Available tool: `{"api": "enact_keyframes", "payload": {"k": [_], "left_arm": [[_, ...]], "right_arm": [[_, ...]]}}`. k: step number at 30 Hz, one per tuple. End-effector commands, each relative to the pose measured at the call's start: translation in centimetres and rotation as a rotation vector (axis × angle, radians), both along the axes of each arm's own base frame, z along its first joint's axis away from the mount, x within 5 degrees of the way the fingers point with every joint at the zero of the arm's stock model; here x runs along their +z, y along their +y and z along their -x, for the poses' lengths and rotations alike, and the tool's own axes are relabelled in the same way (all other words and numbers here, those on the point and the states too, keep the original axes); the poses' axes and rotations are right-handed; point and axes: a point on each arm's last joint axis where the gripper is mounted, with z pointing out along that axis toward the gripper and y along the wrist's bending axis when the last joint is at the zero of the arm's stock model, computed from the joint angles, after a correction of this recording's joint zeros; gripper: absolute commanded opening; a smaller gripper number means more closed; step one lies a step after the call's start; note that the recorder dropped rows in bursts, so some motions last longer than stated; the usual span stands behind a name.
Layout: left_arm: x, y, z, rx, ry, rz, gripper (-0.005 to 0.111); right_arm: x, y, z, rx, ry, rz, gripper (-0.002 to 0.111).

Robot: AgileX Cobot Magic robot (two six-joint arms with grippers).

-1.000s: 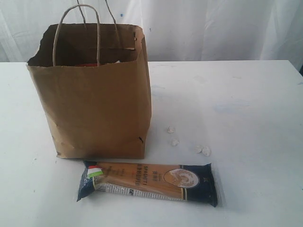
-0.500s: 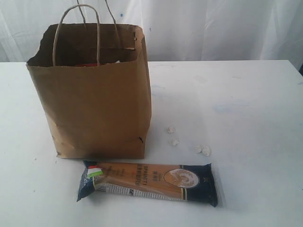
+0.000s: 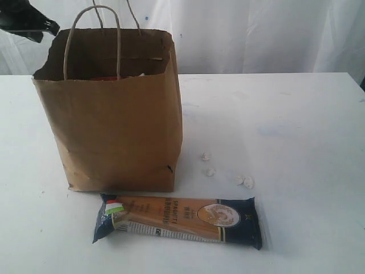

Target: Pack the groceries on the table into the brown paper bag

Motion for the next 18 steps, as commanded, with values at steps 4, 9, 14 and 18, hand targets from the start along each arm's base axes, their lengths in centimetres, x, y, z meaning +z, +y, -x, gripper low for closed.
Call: {"api": "enact_keyframes", "payload": {"k": [4, 9, 14, 18], "left_arm": [[-1.6, -1.5, -3.7, -0.129, -0.078, 0.116, 0.000], [-3.1, -1.5, -4.8, -0.145, -0.103, 0.087, 0.000], [-5.4, -1.6, -5.6, -0.193, -0.076, 0.055, 0.000], [-6.2, -1.8, -5.9, -0.207, -0.065, 0.070, 0.000]], "right_arm": [[0.0, 0.0, 0.0, 0.001, -0.002, 0.008, 0.000], [0.0, 0.0, 0.0, 0.001, -0.002, 0.008, 0.000], [0.0, 0.0, 0.0, 0.001, -0.002, 0.008, 0.000], [0.0, 0.0, 0.0, 0.001, -0.002, 0.008, 0.000]]}}
